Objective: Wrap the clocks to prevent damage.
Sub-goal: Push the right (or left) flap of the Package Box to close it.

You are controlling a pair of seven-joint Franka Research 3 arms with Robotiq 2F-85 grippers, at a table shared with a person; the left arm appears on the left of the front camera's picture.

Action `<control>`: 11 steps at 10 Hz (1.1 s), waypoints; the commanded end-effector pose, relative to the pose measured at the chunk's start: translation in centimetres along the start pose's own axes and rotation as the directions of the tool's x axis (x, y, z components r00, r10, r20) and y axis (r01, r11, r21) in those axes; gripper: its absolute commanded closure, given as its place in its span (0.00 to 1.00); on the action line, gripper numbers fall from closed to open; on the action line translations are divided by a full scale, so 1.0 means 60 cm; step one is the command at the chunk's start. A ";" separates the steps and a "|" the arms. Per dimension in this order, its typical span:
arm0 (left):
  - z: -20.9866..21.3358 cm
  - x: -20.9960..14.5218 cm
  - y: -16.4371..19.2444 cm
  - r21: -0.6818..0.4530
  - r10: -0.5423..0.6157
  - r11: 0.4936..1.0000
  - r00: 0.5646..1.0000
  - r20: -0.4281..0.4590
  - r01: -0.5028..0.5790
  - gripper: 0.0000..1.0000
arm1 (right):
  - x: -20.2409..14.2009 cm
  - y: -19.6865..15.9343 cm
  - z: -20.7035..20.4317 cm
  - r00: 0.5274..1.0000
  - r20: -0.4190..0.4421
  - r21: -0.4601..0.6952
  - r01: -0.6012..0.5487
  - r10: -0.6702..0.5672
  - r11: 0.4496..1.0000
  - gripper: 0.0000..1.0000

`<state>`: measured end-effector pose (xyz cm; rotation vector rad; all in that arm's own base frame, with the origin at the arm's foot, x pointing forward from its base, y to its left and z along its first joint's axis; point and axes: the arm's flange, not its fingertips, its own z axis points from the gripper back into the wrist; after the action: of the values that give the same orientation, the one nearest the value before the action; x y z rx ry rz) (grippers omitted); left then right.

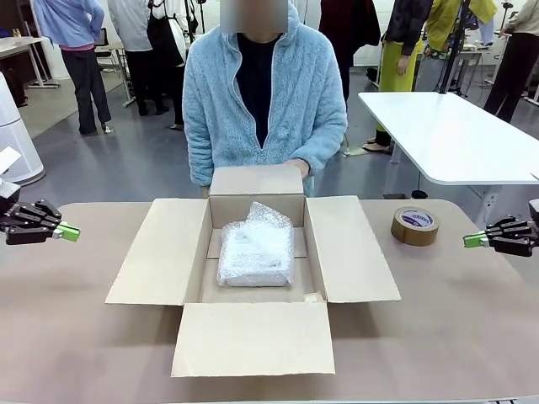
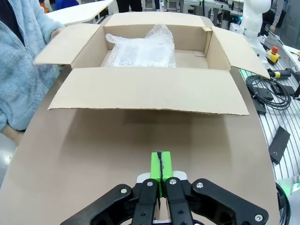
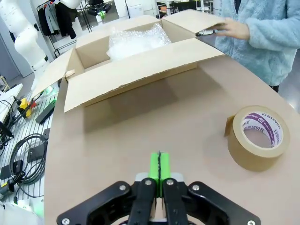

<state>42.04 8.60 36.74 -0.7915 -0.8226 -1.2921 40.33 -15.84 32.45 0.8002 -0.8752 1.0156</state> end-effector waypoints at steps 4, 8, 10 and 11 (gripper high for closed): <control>0.000 0.001 -0.001 0.002 -0.002 1.000 1.000 0.006 0.002 0.99 | -0.002 0.002 0.001 1.000 -0.004 0.007 0.001 -0.001 1.000 0.99; 0.000 0.001 -0.001 0.002 -0.002 1.000 1.000 0.006 0.002 0.99 | -0.002 0.002 0.001 1.000 -0.004 0.007 0.001 -0.001 1.000 0.99; 0.000 0.001 -0.001 0.002 -0.002 1.000 1.000 0.006 0.002 0.99 | -0.002 0.002 0.001 1.000 -0.004 0.007 0.001 -0.001 1.000 0.99; 0.000 0.001 -0.001 0.002 -0.002 1.000 1.000 0.006 0.002 0.99 | -0.002 0.002 0.001 1.000 -0.004 0.007 0.001 -0.001 1.000 0.99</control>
<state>42.04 8.60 36.74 -0.7915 -0.8225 -1.2921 40.33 -15.84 32.45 0.8002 -0.8752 1.0156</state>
